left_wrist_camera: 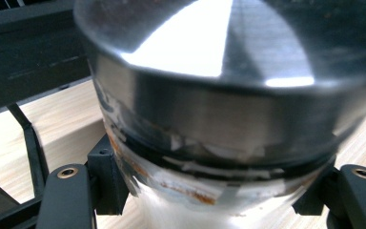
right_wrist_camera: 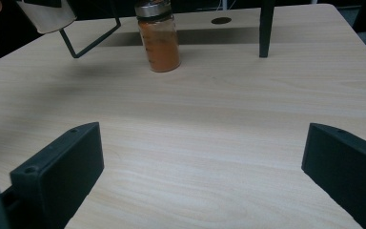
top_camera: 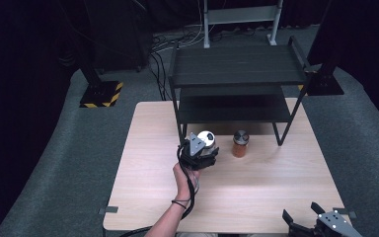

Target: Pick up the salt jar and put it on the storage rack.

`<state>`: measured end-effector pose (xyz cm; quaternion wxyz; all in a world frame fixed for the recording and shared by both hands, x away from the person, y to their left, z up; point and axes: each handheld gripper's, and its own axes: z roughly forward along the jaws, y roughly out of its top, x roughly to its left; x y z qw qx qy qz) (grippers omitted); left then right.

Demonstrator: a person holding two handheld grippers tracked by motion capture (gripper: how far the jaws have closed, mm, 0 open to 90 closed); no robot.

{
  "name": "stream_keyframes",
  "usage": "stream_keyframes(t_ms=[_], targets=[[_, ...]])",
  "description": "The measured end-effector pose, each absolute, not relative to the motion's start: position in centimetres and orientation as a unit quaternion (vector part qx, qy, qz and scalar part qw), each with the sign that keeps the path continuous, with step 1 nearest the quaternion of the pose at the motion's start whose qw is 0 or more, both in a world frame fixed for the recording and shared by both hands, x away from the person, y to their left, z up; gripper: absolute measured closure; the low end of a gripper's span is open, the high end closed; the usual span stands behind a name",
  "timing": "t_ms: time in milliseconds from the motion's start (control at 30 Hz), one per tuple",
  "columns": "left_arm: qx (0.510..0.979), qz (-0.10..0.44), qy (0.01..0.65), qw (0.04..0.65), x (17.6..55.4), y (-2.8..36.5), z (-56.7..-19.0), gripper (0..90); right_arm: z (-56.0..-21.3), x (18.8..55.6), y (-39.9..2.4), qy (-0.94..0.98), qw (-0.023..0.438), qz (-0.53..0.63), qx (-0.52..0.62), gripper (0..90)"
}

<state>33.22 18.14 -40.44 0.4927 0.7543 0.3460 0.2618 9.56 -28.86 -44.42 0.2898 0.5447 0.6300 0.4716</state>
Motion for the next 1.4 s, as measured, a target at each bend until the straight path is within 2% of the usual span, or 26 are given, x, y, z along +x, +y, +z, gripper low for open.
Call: stream_keyframes(t_ms=[1400], targets=[[0.752,0.279,0.333,0.496,34.7,17.7,-37.8,31.1,-44.3,9.9,-28.9,0.637,0.283,0.465,0.546,0.0]])
